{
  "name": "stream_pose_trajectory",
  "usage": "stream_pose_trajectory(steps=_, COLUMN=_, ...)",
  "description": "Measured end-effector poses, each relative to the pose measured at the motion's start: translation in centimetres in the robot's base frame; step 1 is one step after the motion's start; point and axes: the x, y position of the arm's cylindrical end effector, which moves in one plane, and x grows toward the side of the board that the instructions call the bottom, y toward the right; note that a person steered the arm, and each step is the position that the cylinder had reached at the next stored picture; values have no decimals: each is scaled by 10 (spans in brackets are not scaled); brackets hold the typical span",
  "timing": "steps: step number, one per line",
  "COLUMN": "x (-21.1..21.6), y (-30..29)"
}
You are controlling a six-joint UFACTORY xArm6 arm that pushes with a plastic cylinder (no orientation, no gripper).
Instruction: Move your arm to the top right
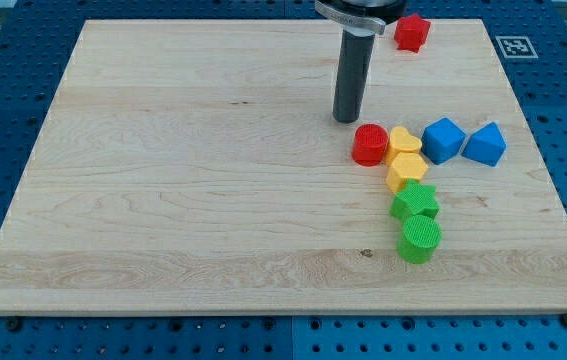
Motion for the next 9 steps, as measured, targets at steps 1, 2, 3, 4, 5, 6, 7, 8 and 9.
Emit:
stream_pose_trajectory(steps=1, x=-17, y=0)
stream_pose_trajectory(steps=2, x=-36, y=20)
stream_pose_trajectory(steps=3, x=-39, y=35)
stream_pose_trajectory(steps=4, x=-40, y=63)
stream_pose_trajectory(steps=5, x=-45, y=94)
stream_pose_trajectory(steps=6, x=-53, y=114)
stream_pose_trajectory(steps=7, x=-53, y=115)
stream_pose_trajectory(steps=8, x=-53, y=130)
stream_pose_trajectory(steps=9, x=-53, y=137)
